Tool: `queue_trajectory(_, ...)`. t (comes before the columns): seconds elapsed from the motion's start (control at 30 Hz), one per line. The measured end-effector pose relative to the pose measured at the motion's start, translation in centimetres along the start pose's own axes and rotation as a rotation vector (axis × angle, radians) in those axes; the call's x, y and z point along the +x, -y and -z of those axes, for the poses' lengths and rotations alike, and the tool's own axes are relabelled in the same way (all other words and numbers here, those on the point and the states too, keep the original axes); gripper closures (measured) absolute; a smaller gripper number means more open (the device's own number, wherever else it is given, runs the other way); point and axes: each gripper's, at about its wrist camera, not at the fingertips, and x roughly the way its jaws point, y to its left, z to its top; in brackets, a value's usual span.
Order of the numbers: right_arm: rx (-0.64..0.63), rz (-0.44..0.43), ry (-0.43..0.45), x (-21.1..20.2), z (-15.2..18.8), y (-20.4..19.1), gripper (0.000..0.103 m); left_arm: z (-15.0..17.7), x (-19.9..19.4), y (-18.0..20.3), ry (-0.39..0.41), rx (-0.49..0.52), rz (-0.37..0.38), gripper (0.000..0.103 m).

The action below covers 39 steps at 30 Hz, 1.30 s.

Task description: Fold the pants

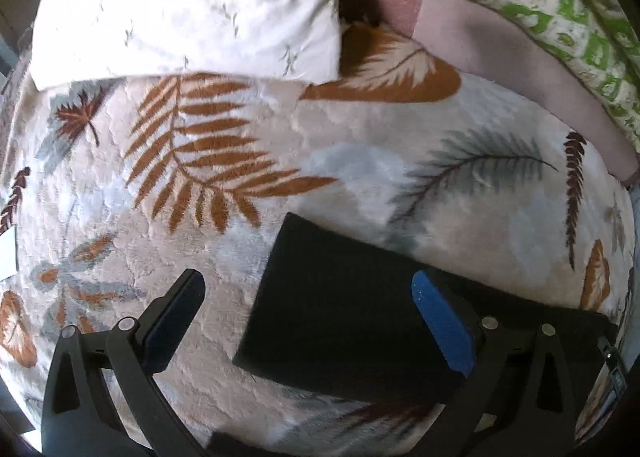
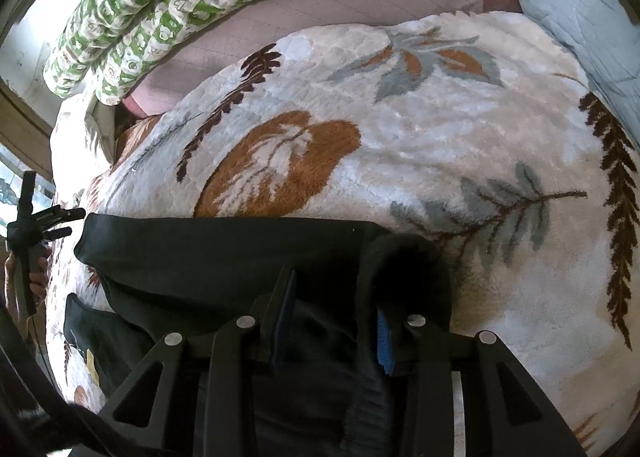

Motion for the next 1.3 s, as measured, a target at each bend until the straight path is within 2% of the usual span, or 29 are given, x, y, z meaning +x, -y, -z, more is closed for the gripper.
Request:
queue_trajectory(0.1,0.004,-0.006,-0.001,0.0,0.0,0.1,0.067,-0.4,1.3,0.4,0.008,0.031,0.010,0.000)
queue_trajectory(0.17,0.007,-0.011,0.000,-0.1,0.0,0.2,0.067,-0.3,2.4,0.6,-0.015,0.040,0.048,0.000)
queue_trajectory(0.2,0.007,-0.013,0.000,-0.1,0.0,0.2,0.067,-0.3,2.7,0.8,-0.023,0.041,0.071,0.009)
queue_trajectory(0.27,-0.005,-0.009,-0.003,-0.1,0.0,0.2,0.070,-0.4,2.9,1.2,-0.003,0.052,0.065,0.015)
queue_trajectory(0.33,-0.021,0.001,-0.005,-0.2,0.0,0.1,0.079,-0.7,2.7,1.2,0.020,0.050,0.058,0.040)
queue_trajectory(0.37,-0.025,-0.003,-0.005,-0.3,0.0,0.2,0.091,-0.8,2.5,1.0,0.026,0.036,0.076,0.049)
queue_trajectory(0.4,-0.022,-0.017,-0.002,-0.4,0.1,0.3,0.095,-1.0,2.3,0.7,0.025,0.022,0.097,0.067)
queue_trajectory(0.43,-0.018,-0.029,0.007,-0.7,0.1,0.4,0.096,-1.3,2.1,0.2,0.022,0.008,0.125,0.080)
queue_trajectory(0.47,-0.020,-0.037,0.017,-1.0,0.1,0.4,0.097,-1.4,2.1,-0.1,0.015,-0.001,0.160,0.082)
queue_trajectory(0.7,-0.046,-0.081,0.060,-3.0,0.5,-0.6,0.097,-1.5,-0.3,0.4,0.095,0.026,0.170,0.083)
queue_trajectory(0.83,-0.102,-0.120,0.095,-4.8,1.0,-1.6,0.097,-0.5,-1.8,0.5,0.142,0.050,0.184,0.083)
queue_trajectory(1.0,-0.192,-0.202,0.147,-7.4,2.5,-3.2,0.097,2.5,-4.0,-0.6,0.177,0.056,0.218,0.083)
queue_trajectory(1.13,-0.220,-0.210,0.142,-8.2,3.8,-4.2,0.097,4.7,-6.1,-3.1,0.204,0.045,0.257,0.083)
queue_trajectory(1.3,-0.194,-0.210,0.128,-8.5,5.0,-3.6,0.097,6.2,-7.0,-3.6,0.215,0.050,0.265,0.083)
